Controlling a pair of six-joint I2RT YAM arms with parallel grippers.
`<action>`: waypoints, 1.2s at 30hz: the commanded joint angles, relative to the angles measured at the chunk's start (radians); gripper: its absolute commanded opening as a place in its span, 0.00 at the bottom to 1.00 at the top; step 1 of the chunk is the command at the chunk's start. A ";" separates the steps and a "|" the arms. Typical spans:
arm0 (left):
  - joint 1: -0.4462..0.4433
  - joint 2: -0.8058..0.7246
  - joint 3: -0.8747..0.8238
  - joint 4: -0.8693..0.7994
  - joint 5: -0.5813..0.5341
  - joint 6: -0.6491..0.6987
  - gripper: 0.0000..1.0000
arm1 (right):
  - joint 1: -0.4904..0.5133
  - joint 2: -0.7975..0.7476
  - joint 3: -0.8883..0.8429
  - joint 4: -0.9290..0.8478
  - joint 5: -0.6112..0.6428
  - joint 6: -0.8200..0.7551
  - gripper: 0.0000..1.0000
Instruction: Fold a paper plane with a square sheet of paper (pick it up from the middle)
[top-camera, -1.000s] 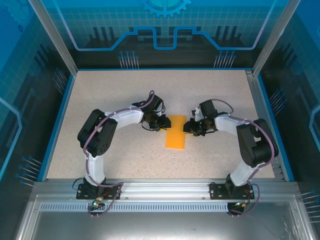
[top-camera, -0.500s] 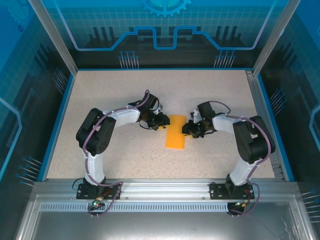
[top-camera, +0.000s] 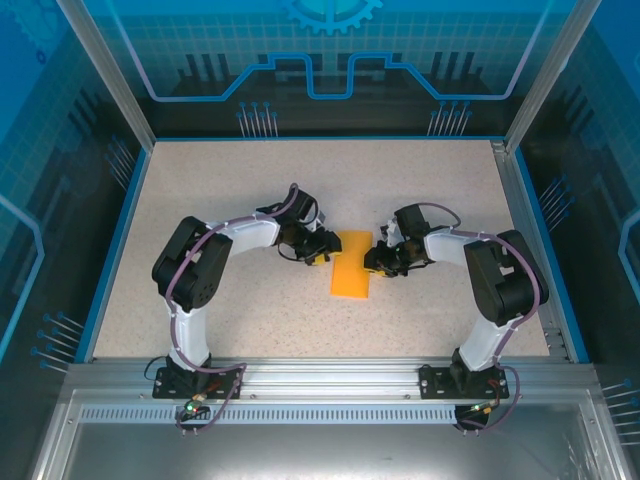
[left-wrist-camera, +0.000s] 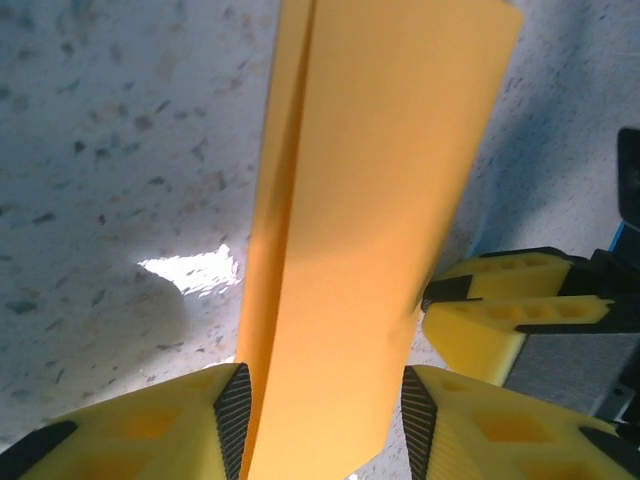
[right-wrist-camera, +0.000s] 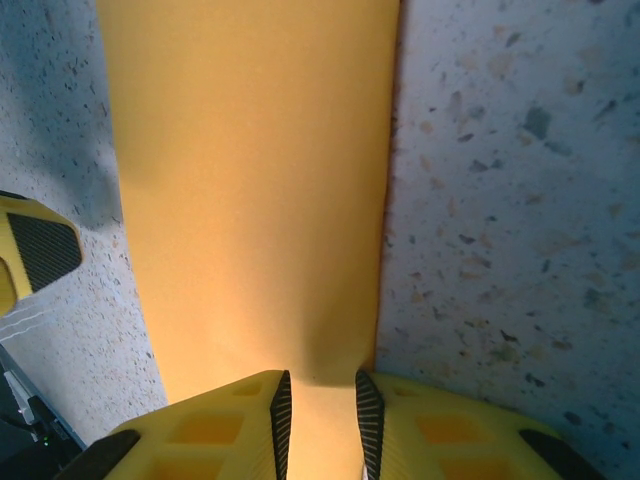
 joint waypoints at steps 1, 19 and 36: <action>-0.004 -0.052 -0.039 -0.019 0.041 -0.036 0.47 | 0.008 0.027 -0.031 -0.017 0.028 -0.017 0.28; -0.055 -0.050 -0.105 0.045 0.087 -0.103 0.47 | 0.000 0.032 -0.042 -0.014 0.028 -0.023 0.28; -0.059 0.005 -0.096 0.038 0.051 -0.076 0.48 | -0.005 0.041 -0.062 0.007 0.025 -0.019 0.28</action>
